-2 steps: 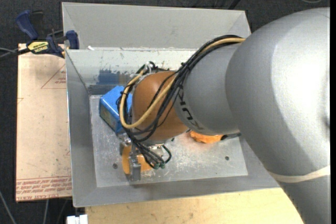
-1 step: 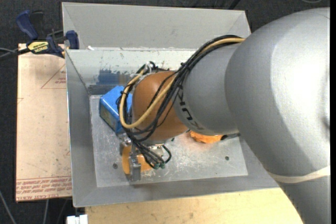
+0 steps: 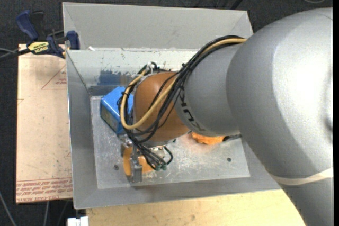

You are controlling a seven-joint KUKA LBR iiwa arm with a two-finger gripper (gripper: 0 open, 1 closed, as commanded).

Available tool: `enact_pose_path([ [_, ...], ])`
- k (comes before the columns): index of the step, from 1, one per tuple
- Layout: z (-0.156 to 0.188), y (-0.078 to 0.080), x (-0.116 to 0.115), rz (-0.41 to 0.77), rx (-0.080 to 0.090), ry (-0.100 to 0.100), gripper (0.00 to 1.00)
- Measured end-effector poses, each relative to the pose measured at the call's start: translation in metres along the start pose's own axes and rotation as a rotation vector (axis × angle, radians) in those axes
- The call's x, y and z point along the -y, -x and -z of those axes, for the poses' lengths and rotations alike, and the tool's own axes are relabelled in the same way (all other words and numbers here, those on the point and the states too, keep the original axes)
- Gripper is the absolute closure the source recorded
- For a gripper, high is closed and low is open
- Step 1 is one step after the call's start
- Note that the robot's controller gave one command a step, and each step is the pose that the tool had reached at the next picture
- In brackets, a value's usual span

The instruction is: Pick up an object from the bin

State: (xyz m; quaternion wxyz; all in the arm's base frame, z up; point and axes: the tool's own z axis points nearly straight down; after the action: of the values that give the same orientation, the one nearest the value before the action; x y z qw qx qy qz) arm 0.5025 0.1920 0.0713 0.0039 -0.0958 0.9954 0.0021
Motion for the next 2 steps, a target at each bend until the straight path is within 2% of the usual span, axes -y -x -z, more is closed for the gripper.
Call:
enact_pose_path([
  [1,0.0000,0.0000,0.0000,0.000,0.000,0.000,0.00],
  [2,0.0000,0.0000,0.0000,0.000,0.000,0.000,1.00],
])
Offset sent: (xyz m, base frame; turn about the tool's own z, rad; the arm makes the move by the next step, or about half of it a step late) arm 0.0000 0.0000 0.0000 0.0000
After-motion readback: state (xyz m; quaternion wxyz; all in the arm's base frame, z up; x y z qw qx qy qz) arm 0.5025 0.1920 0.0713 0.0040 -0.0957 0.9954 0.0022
